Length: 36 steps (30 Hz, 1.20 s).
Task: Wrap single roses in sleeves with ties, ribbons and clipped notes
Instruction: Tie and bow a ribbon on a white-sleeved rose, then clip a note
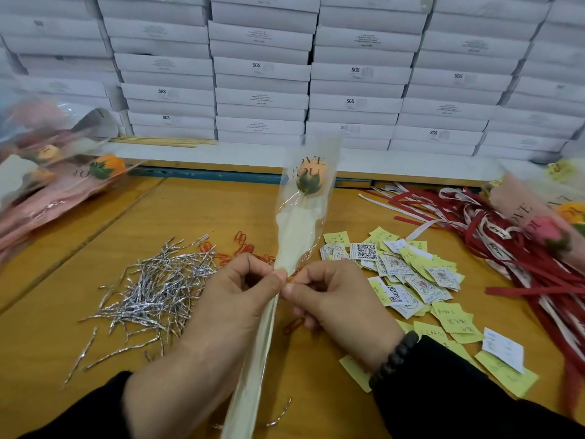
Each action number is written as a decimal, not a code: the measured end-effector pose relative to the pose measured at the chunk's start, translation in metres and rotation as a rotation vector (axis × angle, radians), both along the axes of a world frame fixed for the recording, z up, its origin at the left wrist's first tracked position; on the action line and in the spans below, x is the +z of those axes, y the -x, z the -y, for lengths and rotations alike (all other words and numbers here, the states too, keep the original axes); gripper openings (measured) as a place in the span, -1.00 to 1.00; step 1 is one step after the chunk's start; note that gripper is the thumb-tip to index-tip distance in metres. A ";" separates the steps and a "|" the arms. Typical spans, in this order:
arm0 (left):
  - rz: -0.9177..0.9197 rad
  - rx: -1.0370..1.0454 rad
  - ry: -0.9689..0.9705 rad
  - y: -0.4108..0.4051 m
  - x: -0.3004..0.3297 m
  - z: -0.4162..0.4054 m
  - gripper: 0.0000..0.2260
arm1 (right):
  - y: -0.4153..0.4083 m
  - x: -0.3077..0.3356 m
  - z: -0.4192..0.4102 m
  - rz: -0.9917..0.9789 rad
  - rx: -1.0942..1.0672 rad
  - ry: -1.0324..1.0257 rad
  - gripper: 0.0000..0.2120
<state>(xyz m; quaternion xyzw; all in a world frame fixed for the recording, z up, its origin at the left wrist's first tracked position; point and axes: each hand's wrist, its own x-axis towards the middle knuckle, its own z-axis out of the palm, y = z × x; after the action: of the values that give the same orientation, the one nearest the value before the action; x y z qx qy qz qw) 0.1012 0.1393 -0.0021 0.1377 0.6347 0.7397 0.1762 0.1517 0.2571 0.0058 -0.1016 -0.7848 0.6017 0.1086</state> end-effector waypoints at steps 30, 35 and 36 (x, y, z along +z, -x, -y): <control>0.211 -0.122 -0.037 -0.006 0.006 -0.004 -0.82 | 0.007 -0.011 -0.012 -0.187 -0.146 0.438 -0.68; 0.240 -0.176 -0.030 -0.006 0.008 -0.002 -0.84 | 0.008 -0.011 -0.013 -0.209 -0.182 0.458 -0.69; 0.238 -0.184 -0.032 -0.006 0.008 -0.002 -0.87 | 0.008 -0.011 -0.014 -0.208 -0.194 0.453 -0.71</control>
<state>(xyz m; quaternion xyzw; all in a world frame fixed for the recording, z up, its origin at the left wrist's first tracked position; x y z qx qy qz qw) 0.1070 0.1413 0.0062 0.1096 0.5822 0.7416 0.3148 0.1441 0.2707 -0.0048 -0.1358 -0.6012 0.7560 0.2202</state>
